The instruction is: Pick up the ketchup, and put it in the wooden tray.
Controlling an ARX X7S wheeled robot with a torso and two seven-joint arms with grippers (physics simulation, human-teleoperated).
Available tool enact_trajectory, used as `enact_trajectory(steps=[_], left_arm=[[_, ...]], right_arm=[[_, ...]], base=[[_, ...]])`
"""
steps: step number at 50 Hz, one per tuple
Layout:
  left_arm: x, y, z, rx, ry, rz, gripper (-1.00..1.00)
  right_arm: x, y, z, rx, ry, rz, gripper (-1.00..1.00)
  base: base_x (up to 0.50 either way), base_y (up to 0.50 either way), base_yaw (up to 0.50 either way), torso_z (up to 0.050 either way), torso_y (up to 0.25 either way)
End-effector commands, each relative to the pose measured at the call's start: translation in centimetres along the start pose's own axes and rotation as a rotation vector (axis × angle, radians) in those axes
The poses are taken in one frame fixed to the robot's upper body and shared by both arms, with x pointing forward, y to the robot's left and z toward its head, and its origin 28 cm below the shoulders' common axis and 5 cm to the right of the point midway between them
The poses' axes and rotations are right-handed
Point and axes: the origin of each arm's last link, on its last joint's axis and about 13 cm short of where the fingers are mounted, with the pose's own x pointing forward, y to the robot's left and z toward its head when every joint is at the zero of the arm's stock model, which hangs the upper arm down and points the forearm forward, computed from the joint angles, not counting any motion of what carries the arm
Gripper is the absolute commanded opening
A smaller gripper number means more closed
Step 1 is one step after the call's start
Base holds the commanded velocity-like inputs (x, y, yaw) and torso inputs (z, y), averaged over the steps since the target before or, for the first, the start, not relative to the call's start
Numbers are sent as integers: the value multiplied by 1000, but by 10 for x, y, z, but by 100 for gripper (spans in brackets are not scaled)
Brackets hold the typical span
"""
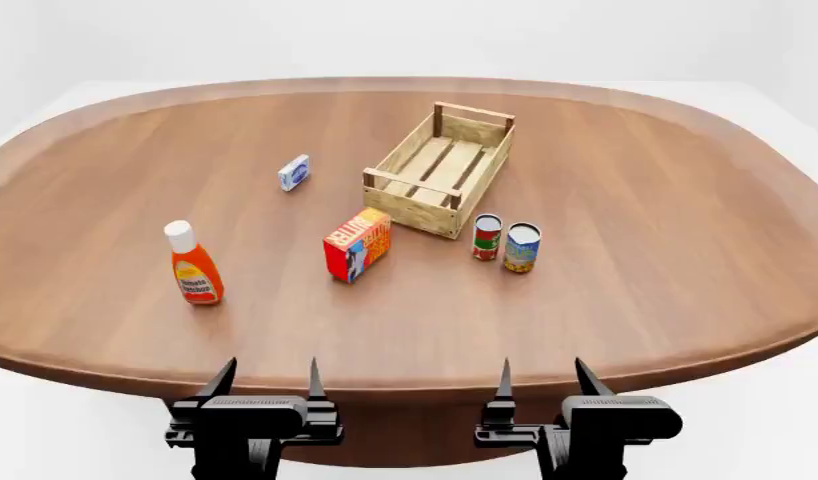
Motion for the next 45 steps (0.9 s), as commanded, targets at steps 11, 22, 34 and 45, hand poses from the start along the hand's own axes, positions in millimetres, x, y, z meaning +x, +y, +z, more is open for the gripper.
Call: enact_trajectory(steps=[11, 22, 34, 45], left_arm=[[1, -4, -2, 31, 8, -11, 100], [5, -1, -2, 46, -20, 23, 100], [9, 2, 3, 55, -53, 51, 100], [13, 5, 10, 65, -84, 65, 100]], right_arm=[[-5, -3, -1, -18, 16, -33, 100], [-4, -1, -4, 4, 32, 4, 100], [6, -1, 1, -11, 20, 22, 100], [13, -11, 16, -6, -22, 3, 100]], base=[[0, -16, 0, 0, 0], [0, -500, 0, 0, 0], [0, -500, 0, 0, 0], [0, -180, 0, 0, 0]])
